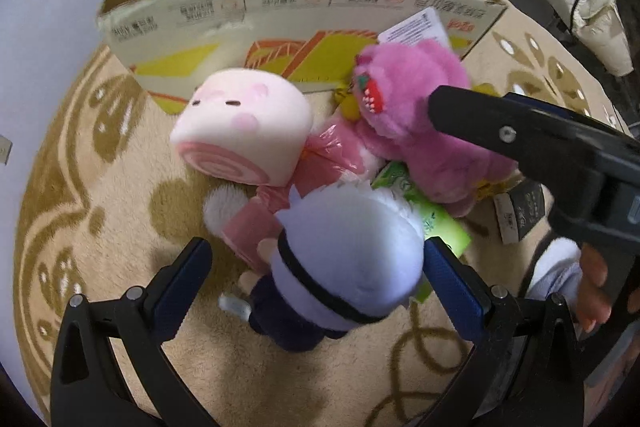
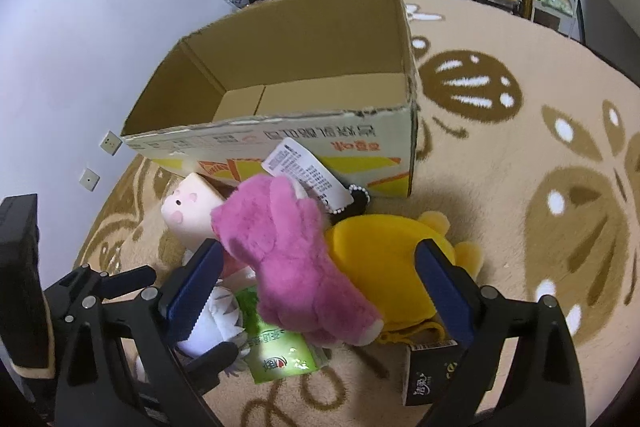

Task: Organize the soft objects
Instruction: 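Grasp the white-haired doll with the left gripper while the right grasps the pink bear, then lift both plushes and drop them into the cardboard box, opening both grippers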

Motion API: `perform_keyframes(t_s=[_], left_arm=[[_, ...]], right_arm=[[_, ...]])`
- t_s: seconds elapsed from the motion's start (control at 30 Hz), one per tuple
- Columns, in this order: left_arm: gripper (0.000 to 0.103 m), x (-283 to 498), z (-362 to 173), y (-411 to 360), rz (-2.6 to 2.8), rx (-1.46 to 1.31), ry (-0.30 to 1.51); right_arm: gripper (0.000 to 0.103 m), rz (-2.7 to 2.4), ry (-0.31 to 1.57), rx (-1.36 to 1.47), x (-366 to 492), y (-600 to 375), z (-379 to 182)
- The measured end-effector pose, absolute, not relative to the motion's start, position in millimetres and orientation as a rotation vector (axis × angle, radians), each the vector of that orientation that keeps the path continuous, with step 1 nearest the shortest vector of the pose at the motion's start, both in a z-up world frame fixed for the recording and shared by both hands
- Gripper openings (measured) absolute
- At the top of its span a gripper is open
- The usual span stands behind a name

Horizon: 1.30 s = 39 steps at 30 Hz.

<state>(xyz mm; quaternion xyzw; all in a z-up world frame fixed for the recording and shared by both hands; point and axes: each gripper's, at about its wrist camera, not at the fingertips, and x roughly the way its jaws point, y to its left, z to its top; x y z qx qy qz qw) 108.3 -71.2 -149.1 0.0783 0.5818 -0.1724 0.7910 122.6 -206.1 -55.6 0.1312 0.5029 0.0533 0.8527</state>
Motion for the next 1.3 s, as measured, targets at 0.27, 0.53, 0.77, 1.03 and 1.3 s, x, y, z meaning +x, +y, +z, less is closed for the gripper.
perform_keyframes(t_s=[0.27, 0.53, 0.77, 1.03, 1.3], left_arm=[[0.103, 119.1, -167.7, -65.1, -0.318, 0.138, 1.293], [0.061, 113.2, -159.2, -57.8, -0.269, 0.197, 1.248], [0.059, 114.7, -148.1, -41.5, -0.276, 0.186, 1.227], [0.057, 95.0, -128.6, -37.8, -0.258, 0.223, 1.159], [0.057, 94.0, -101.1, -36.0, -0.200, 0.179, 1.042]], right_arm=[[0.101, 0.118, 1.079, 0.241, 124.5, -200.0, -62.4], [0.082, 0.087, 1.069, 0.089, 126.3, -184.3, -64.5], [0.073, 0.129, 1.075, 0.055, 131.7, -177.1, -68.5], [0.043, 0.140, 1.058, 0.044, 131.8, -169.7, -69.2], [0.042, 0.140, 1.008, 0.152, 113.0, -184.3, -45.8]])
